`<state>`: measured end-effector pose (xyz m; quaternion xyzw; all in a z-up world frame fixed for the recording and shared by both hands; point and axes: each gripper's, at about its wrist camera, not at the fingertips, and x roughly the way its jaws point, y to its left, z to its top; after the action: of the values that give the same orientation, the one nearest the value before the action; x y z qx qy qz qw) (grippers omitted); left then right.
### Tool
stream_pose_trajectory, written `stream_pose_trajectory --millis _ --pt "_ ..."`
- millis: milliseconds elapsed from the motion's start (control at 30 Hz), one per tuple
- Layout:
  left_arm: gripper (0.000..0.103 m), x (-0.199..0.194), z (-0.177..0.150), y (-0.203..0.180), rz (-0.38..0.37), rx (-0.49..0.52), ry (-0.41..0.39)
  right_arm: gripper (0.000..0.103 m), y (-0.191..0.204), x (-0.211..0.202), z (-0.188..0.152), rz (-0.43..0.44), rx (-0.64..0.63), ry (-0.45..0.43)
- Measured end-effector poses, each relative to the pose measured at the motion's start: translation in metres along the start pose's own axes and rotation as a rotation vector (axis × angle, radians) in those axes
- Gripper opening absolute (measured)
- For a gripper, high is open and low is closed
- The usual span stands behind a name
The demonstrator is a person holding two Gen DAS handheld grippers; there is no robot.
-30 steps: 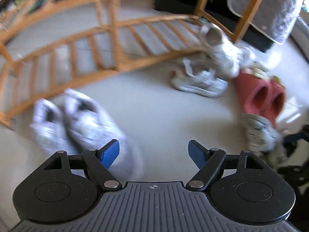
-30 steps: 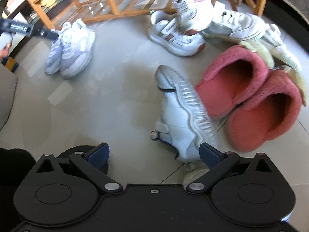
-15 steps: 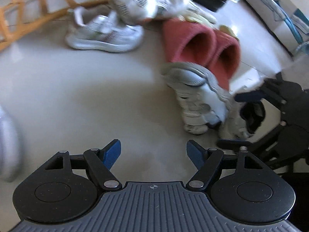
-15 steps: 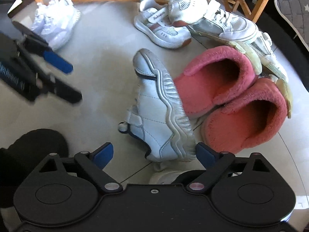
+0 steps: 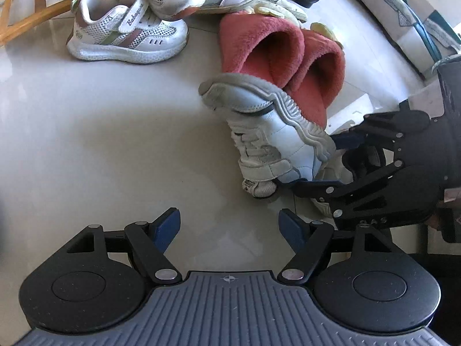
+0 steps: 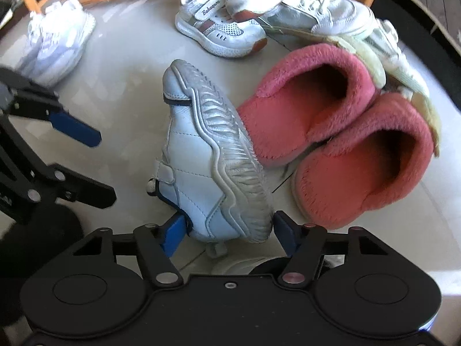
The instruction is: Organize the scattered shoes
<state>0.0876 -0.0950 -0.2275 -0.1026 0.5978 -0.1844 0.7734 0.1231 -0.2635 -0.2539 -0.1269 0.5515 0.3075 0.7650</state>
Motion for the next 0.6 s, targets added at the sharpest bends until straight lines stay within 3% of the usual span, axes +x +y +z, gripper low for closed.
stream_pose_trajectory --millis 167,233,367,500,600 --pt "0.076 -0.005 0.002 0.0 -0.01 -0.004 -0.023 0.067 -0.014 -0.002 0.003 0.114 0.134 0.015" --pt "0.077 -0.007 0.003 0.0 -0.013 -0.004 -0.035 0.053 -0.021 -0.002 0.004 0.199 0.211 0.016" --pt "0.077 -0.004 0.004 0.002 -0.002 -0.014 -0.033 0.049 -0.022 -0.001 0.004 0.23 0.259 0.011" --pt "0.077 -0.002 0.003 0.006 -0.004 -0.031 -0.025 0.065 -0.007 -0.003 0.005 0.165 0.127 -0.012" --pt "0.077 -0.002 0.003 0.008 0.003 -0.027 -0.023 0.072 0.003 -0.003 0.007 0.129 0.042 -0.031"
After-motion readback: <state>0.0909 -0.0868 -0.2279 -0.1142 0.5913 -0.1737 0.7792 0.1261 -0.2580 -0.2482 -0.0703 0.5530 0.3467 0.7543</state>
